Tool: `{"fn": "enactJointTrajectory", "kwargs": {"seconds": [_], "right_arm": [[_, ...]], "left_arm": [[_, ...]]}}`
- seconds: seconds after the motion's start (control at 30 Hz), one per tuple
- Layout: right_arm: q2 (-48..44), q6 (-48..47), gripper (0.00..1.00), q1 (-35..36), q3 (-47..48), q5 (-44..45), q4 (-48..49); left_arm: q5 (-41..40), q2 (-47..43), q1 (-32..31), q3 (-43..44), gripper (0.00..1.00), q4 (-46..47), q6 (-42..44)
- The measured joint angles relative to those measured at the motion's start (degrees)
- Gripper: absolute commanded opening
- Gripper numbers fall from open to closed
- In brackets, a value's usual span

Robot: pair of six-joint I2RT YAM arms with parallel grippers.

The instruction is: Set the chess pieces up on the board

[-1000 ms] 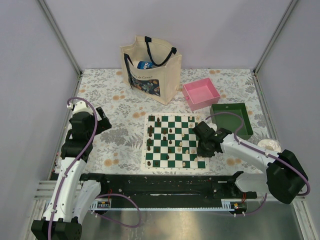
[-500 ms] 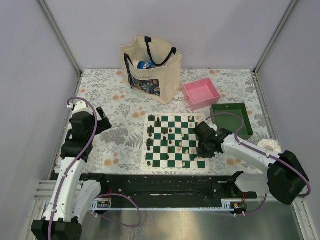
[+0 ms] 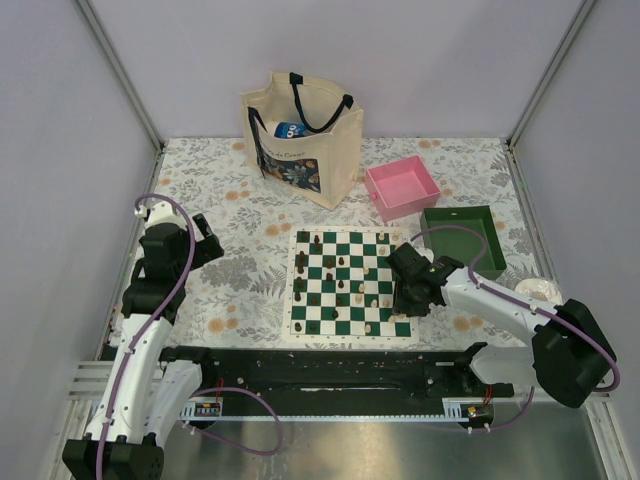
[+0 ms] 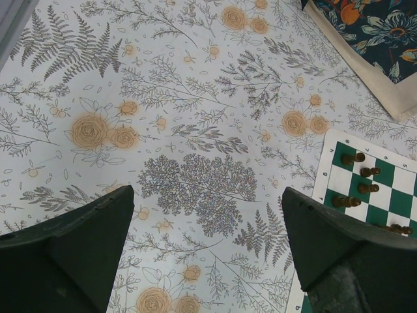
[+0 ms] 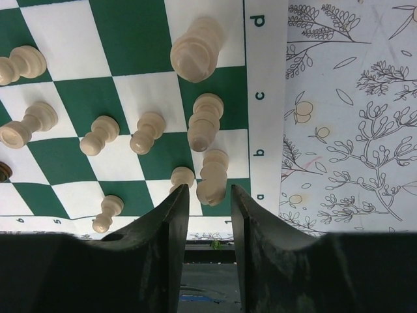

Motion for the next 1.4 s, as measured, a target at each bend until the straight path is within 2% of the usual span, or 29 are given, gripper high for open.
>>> {"fn": "enactJointTrajectory", "kwargs": {"seconds": [0.23,0.53,0.73,0.97,1.4], "right_arm": [[-0.94,-0.63,0.45,0.00,1.25,0.13,-1.90],[-5.25,-3.96,0.49,0.00,9.86,0.94,-2.08],[3.19,-5.97,0.51,1.11,14.03,-1.60,0.76],[14.64,-7.61,0.52,6.91,19.41,-4.66,2.97],[21.97,-8.90,0.51,7.78,20.55,-7.10,3.85]], "left_arm": [[0.04,0.31,0.02,0.00,0.99,0.07,-0.02],[0.04,0.24,0.13,0.00,0.99,0.13,-0.02],[0.04,0.13,0.22,0.00,0.99,0.15,-0.02],[0.00,-0.20,0.22,0.00,0.99,0.15,-0.02],[0.00,-0.24,0.28,0.00,0.99,0.15,-0.02]]}}
